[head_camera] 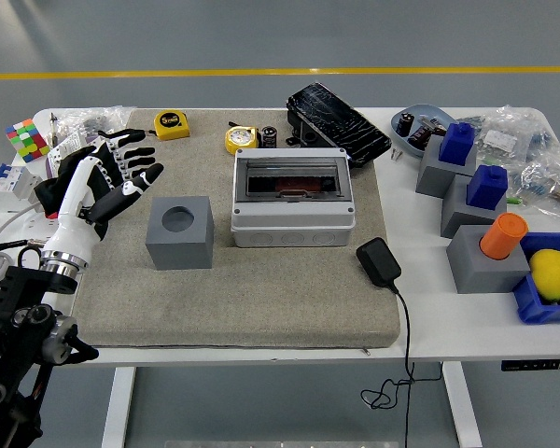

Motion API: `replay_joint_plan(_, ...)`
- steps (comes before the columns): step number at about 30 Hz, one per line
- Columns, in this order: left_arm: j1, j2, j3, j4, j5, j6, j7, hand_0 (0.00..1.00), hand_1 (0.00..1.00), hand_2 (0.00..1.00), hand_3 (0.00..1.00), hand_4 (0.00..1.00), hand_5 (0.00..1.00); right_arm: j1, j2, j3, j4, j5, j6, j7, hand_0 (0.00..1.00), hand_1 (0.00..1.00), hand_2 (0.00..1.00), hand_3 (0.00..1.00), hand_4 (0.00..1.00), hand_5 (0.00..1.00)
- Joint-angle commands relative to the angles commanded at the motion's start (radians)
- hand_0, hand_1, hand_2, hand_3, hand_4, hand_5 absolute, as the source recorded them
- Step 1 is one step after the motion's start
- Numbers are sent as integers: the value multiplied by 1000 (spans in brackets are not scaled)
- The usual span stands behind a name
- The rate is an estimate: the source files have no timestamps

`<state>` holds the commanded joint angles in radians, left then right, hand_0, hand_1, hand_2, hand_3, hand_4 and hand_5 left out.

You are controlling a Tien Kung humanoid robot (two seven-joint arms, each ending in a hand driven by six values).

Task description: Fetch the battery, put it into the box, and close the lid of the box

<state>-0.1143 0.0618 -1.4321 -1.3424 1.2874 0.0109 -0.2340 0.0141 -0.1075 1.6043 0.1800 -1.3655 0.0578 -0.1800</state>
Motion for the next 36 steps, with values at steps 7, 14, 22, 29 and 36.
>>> replay_joint_plan(7,-2,-2,1,0,0,0,1,575,662,672,735,998,374,1,-1,-3,0,0,1,0,742,709,718,710,998,550)
replay_joint_plan(14,-4,0,1,1,0,-1,1,575,660,672,734,998,373,2,-3,-4,0,5,0,1,742,709,718,712,998,550)
replay_joint_plan(22,-5,2,2,3,1,-3,3,575,661,672,734,998,373,1,-1,-6,0,6,1,1,743,710,718,711,998,550)
replay_joint_plan(29,-6,4,2,6,0,0,-2,575,661,672,727,998,373,2,-5,-10,0,3,1,-1,742,710,718,712,998,551)
replay_joint_plan(36,-8,6,1,7,2,-1,-1,573,661,674,726,998,373,5,-9,-15,0,7,-1,0,742,709,718,712,998,551)
